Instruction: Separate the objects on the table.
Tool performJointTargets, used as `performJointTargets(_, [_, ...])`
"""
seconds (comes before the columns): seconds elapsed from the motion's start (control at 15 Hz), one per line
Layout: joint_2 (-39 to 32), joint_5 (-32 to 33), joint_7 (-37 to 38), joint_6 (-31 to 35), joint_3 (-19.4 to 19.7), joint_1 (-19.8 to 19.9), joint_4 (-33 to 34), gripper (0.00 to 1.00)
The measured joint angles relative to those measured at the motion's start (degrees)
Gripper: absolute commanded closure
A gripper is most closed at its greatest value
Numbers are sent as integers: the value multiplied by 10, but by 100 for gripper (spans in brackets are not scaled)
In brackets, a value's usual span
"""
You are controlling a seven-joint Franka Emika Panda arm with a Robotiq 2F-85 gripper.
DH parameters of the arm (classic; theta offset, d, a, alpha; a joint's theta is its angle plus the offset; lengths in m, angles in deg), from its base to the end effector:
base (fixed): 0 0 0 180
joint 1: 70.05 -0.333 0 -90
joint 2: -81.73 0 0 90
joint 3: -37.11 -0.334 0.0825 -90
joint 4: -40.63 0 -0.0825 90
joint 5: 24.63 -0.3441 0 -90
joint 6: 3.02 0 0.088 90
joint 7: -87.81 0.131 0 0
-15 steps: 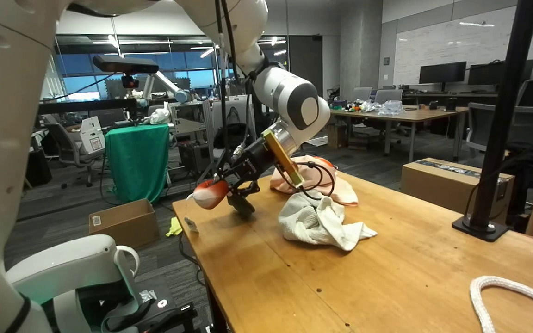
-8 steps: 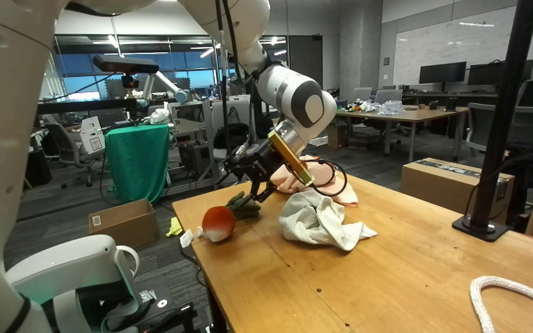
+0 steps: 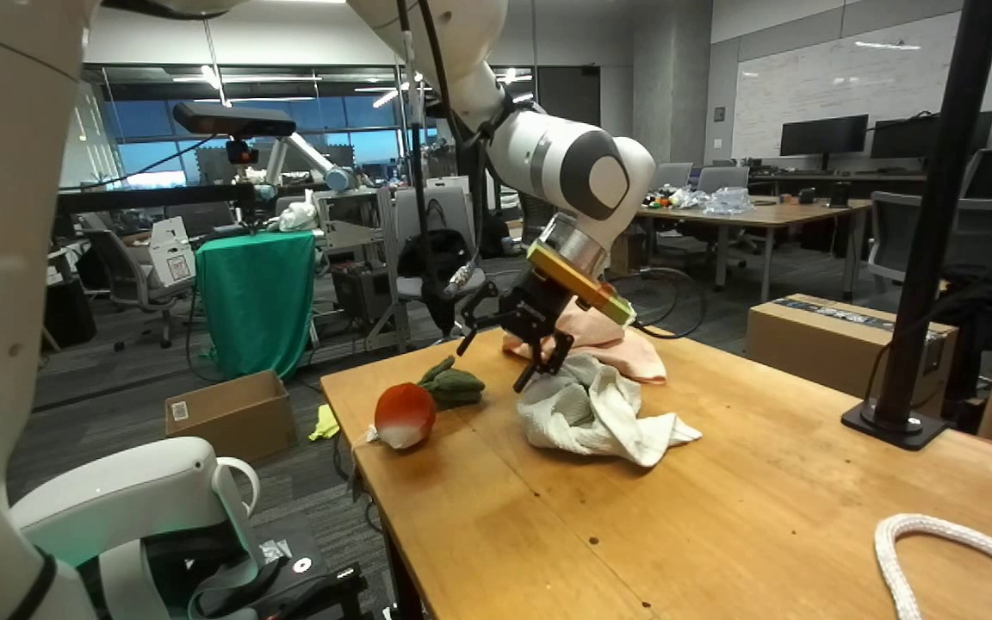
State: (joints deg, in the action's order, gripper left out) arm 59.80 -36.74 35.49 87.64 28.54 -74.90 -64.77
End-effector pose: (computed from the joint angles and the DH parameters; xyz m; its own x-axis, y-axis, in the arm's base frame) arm 0.4999 0.1426 0.3172 0.4032 0.8957 -0.1875 0.6709 -0.4287 -0.6051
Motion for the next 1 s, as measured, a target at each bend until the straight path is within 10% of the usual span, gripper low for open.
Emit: performJointTargets(1.0, [113,93,63,235,10,15,-84,0])
